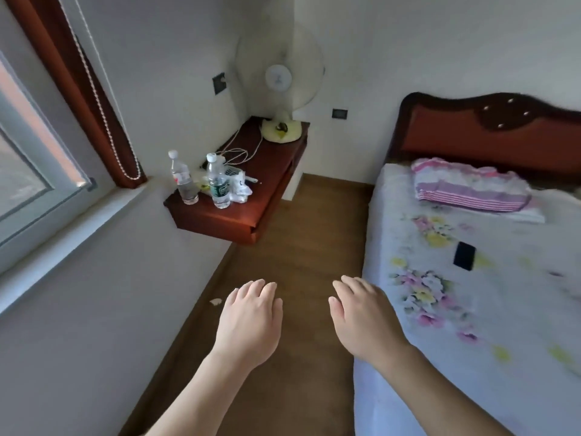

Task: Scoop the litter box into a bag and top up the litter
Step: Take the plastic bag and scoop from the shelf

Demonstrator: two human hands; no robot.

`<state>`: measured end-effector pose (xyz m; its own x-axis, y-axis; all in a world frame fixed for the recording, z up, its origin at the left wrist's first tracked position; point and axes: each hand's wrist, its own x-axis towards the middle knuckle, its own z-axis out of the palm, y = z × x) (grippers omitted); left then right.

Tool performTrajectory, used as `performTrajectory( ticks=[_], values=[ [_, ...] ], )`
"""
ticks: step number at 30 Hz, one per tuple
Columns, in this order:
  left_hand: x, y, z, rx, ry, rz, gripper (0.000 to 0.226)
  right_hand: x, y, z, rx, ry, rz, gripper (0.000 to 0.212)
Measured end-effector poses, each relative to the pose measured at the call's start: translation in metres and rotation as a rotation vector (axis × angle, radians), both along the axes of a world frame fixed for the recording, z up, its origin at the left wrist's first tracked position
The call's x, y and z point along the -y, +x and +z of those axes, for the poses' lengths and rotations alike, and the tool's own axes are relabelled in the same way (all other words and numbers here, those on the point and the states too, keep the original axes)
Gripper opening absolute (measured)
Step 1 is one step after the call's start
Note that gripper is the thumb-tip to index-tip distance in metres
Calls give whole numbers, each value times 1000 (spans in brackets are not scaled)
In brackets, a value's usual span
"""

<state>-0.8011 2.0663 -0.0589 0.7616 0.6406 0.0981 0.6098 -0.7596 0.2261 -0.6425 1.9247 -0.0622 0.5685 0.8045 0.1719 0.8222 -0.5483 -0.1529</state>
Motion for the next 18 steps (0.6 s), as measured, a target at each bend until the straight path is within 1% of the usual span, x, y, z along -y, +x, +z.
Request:
performTrajectory(
  ticks=[4,10,15,18],
  values=[
    [-23,63,-4,0,29,-58,46,-15,55,-9,-23,9,-63,45],
    [-71,167,-11,1,-11,-23,44,-55,155,-19,-45,100,-113,35],
    [-112,240,-5,29,-61,67,43,-95,243,-11,-49,127,-90,44],
    [-137,269,1,26,-80,125,43,-125,283,-4,-74,91,-62,50]
  ],
)
